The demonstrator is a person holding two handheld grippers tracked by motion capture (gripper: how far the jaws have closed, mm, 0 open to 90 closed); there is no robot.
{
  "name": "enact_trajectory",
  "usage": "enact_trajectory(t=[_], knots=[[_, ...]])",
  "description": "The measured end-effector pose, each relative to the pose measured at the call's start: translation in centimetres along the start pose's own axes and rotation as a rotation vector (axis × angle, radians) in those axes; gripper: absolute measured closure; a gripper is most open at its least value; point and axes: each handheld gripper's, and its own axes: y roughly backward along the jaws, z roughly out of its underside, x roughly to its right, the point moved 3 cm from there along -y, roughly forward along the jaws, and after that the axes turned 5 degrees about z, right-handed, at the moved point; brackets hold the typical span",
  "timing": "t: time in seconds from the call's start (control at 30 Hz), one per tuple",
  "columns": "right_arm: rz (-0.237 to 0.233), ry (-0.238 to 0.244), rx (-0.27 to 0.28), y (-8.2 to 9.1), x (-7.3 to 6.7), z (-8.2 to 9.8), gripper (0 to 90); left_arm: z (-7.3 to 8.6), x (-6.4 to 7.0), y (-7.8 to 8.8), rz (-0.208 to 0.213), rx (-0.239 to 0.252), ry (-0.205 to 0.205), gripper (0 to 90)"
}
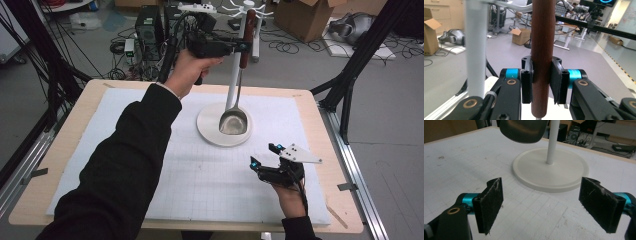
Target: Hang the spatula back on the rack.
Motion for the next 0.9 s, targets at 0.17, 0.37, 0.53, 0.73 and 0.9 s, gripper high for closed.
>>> enact_trajectory(t=[0.17, 0.37, 0.53, 0.73, 0.9], knots=[[-0.001, -0.006, -0.005, 0.0, 0.0, 0.1, 18.9, 0.3, -0.7, 0.0, -0.021, -0.01, 0.006, 73.2], [-0.001, -0.015, -0.008, 0.0, 0.0, 0.5, 18.9, 0.6, -0.4, 0.2, -0.044, 0.016, -0.01, 70.9], [0.008, -0.005, -0.006, 0.2, 0.0, 0.9, 18.9, 2.3, 0.4, 2.4, -0.093, 0.063, -0.043, 47.0], [0.012, -0.009, -0.023, 0.1, 0.2, 1.3, 18.9, 4.9, 1.0, 6.2, -0.115, 0.113, -0.077, 33.4], [0.028, -0.01, -0.039, -0.2, 0.7, 1.8, 18.8, 8.4, 1.4, 9.1, -0.145, 0.097, -0.116, 25.1]])
